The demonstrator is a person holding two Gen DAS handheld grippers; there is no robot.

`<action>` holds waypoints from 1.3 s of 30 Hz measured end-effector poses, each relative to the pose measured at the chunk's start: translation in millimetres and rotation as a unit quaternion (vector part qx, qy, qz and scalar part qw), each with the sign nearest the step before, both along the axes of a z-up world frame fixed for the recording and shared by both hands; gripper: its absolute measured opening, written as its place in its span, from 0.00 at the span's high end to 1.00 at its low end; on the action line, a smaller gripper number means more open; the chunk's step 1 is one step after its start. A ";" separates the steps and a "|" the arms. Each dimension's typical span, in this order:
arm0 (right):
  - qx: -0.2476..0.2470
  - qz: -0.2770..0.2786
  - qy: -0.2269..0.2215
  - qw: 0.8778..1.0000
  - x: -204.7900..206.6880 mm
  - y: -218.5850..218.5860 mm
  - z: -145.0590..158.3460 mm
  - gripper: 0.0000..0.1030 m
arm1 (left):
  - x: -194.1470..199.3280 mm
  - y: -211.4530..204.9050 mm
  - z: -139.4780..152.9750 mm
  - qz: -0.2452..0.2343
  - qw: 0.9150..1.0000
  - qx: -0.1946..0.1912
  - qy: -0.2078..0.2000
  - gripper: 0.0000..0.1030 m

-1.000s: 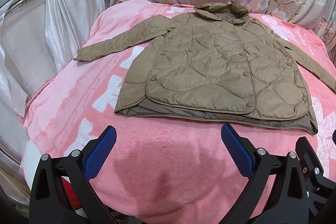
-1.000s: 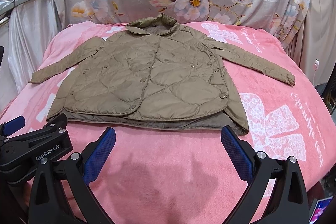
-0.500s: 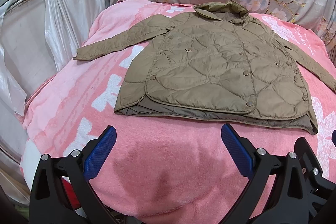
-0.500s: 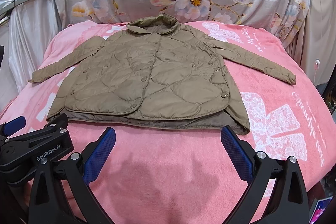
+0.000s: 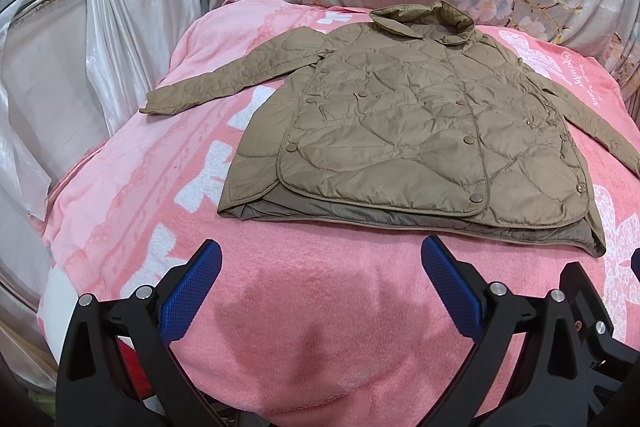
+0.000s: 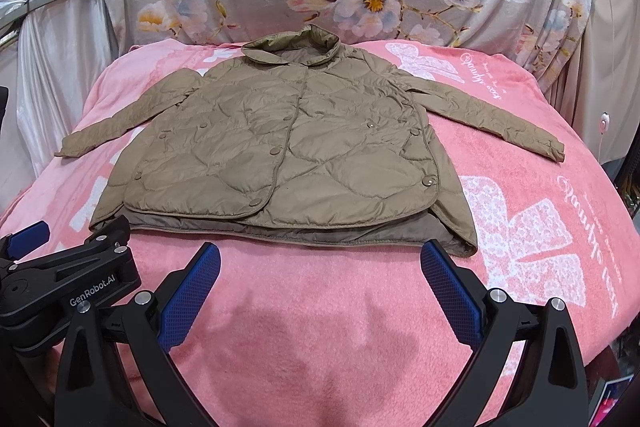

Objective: Fold large clothes

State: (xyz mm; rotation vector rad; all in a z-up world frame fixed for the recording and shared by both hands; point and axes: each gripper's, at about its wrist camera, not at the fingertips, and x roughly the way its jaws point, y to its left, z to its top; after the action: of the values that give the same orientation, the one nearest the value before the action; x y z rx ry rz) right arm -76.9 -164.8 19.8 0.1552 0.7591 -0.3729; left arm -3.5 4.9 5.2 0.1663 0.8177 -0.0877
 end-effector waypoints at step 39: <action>0.026 0.010 0.000 1.000 9.5 -15.3 -10.2 0.05 | 10.1 3.2 -12.8 0.004 1.000 -0.009 0.014 0.05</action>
State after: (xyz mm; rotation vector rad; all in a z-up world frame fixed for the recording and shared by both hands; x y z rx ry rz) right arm -67.4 -180.0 9.6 0.1971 0.7700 -0.3341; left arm 6.7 8.2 -7.6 0.1448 0.8457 -0.0900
